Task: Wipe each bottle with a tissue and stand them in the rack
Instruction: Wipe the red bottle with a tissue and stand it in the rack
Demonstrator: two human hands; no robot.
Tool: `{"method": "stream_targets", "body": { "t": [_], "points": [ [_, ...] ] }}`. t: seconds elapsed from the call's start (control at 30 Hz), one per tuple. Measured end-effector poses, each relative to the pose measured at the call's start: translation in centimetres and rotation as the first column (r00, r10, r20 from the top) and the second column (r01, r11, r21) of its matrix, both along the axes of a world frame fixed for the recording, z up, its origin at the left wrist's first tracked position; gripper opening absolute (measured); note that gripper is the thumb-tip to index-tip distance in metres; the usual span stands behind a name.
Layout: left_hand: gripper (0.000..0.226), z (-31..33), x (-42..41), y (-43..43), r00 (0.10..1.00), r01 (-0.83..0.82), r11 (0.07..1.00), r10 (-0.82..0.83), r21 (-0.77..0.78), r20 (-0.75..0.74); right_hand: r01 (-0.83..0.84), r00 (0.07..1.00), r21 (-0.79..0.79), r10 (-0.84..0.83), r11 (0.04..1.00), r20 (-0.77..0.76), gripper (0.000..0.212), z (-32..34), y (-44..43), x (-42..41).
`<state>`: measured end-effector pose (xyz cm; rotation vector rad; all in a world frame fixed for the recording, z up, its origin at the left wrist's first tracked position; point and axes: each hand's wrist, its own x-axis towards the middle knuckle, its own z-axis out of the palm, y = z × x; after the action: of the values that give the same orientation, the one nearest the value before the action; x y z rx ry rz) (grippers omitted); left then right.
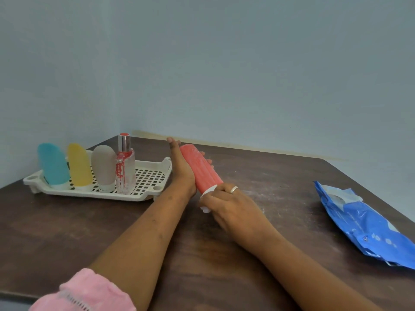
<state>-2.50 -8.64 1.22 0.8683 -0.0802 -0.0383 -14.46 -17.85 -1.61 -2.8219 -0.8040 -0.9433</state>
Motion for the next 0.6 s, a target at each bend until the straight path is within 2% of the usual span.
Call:
{"method": "stream_targets", "body": {
  "t": [0.07, 0.17, 0.3, 0.4, 0.5, 0.53, 0.6],
  "points": [
    [0.06, 0.2, -0.1, -0.1, 1.0, 0.004, 1.0, -0.004, -0.008, 0.003, 0.011, 1.0, 0.054, -0.011, 0.998, -0.002, 0.022, 0.2, -0.2, -0.1],
    [0.064, 0.0, 0.0, -0.1, 0.999, 0.012, 1.0, -0.013, 0.018, 0.036, 0.049, 0.999, 0.264, -0.052, 0.963, 0.004, 0.028, 0.5, -1.0, 0.3],
    [0.067, -0.4, 0.3, 0.0, 0.996, 0.017, 0.999, -0.02, 0.033, 0.083, 0.231, 0.973, 0.583, -0.169, 0.779, -0.159, 0.018, 0.1, -2.6, 1.1],
    [0.065, -0.5, 0.5, -0.1, 0.988, 0.048, 0.998, -0.053, 0.034, 0.146, 0.318, 0.947, 0.667, -0.191, 0.673, -0.259, 0.014, -0.2, -3.3, 1.5],
    [0.066, -0.6, 0.6, -0.2, 0.98, 0.088, 0.996, -0.091, 0.026, 0.177, 0.284, 0.958, 0.775, -0.126, 0.564, -0.259, 0.012, 0.0, -3.1, 1.4],
    [0.066, -0.5, 0.6, -0.2, 0.979, 0.094, 0.995, -0.096, 0.019, 0.181, 0.264, 0.963, 0.789, -0.11, 0.554, -0.246, 0.013, 0.1, -2.9, 1.3],
    [0.067, -0.6, 0.7, -0.2, 0.977, 0.097, 0.995, -0.098, 0.014, 0.189, 0.233, 0.971, 0.755, -0.104, 0.613, -0.215, 0.015, 0.1, -2.4, 1.0]
  ]
}}
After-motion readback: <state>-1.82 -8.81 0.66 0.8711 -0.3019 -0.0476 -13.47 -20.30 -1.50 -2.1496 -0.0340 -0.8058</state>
